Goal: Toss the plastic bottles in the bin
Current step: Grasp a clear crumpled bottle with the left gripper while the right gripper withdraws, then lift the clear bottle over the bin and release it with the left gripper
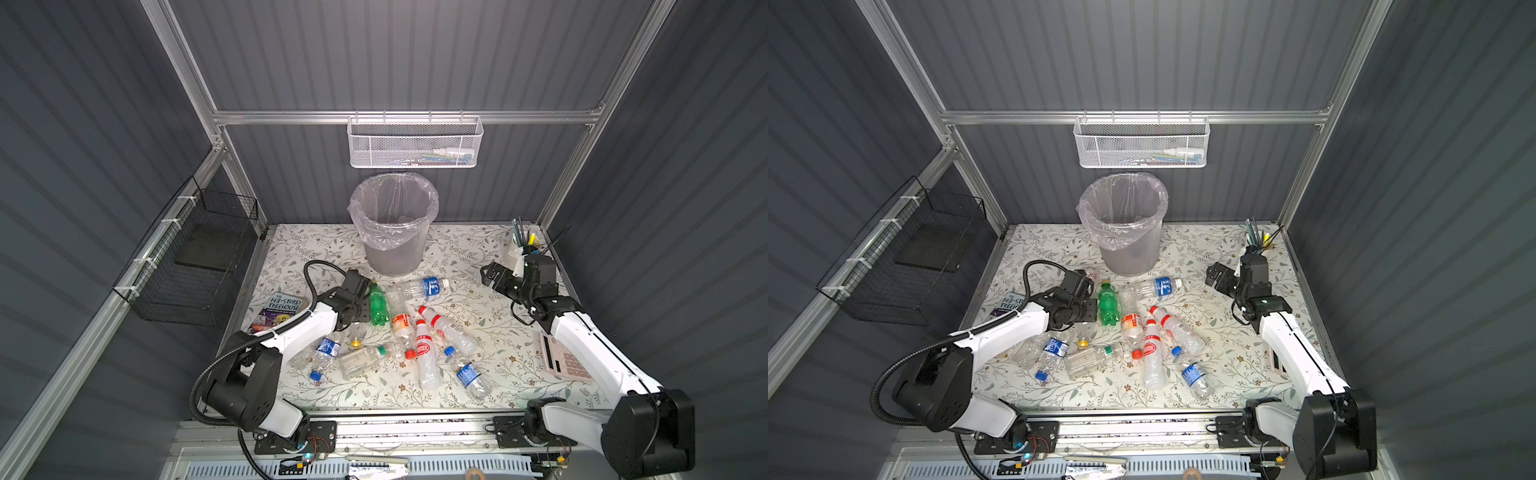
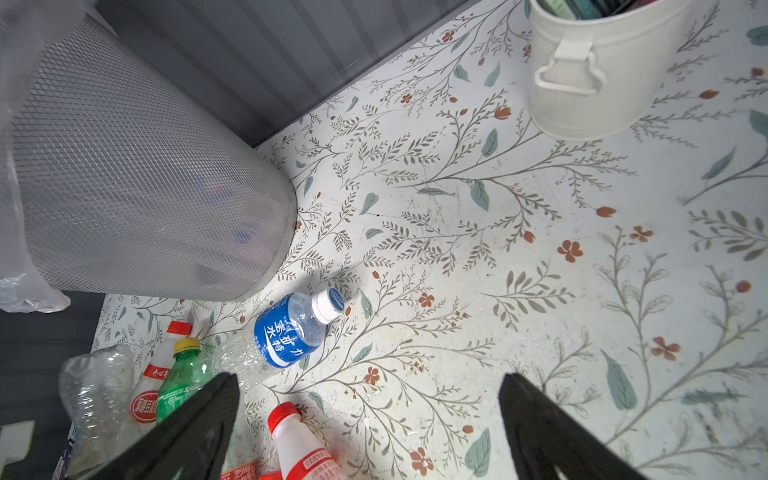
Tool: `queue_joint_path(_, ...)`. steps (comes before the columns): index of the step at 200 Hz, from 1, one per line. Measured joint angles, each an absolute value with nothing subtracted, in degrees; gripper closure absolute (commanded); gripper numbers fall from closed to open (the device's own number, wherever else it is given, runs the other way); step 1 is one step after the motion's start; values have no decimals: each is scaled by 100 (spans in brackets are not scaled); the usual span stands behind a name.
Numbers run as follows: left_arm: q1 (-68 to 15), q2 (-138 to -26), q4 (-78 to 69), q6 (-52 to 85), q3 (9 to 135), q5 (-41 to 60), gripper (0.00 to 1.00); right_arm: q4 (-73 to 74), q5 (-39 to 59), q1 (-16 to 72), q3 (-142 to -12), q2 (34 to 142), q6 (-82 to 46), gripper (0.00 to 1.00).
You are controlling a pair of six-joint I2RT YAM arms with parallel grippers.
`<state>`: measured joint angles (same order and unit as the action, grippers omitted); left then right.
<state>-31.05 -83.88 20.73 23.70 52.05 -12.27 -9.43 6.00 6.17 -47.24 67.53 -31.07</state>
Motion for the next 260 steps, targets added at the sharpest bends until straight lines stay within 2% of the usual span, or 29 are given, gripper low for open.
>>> queue_joint_path(51,-3105,-7166,1745,2189,5315,-1754,45,-777,432,475,-4394,6281,-3133,1)
queue_joint_path(91,-3105,-6626,659,1380,5966,-2171,46,-462,222,351,-4025,5769,-3297,1)
queue_joint_path(127,-3105,-7183,-607,631,7116,-2102,45,-263,80,287,-3767,5408,-3415,1)
queue_joint_path(158,-3105,-8576,-1009,290,8722,-1892,44,-209,60,263,-3712,5201,-3415,1)
queue_joint_path(179,-3105,-9937,-499,261,10512,-1660,30,-198,67,244,-3712,5122,-3382,1)
queue_joint_path(191,-3105,-10490,-336,244,11074,-1588,5,-215,62,226,-3712,5072,-3339,1)
queue_joint_path(195,-3105,-10624,-290,279,11163,-1579,2,-224,62,220,-3712,5054,-3326,1)
queue_joint_path(229,-3105,-11375,458,294,11633,-1636,1,-392,62,174,-3712,4834,-3205,1)
queue_joint_path(260,-3105,-10862,327,233,10801,-1765,1,-478,62,152,-3712,4729,-3181,1)
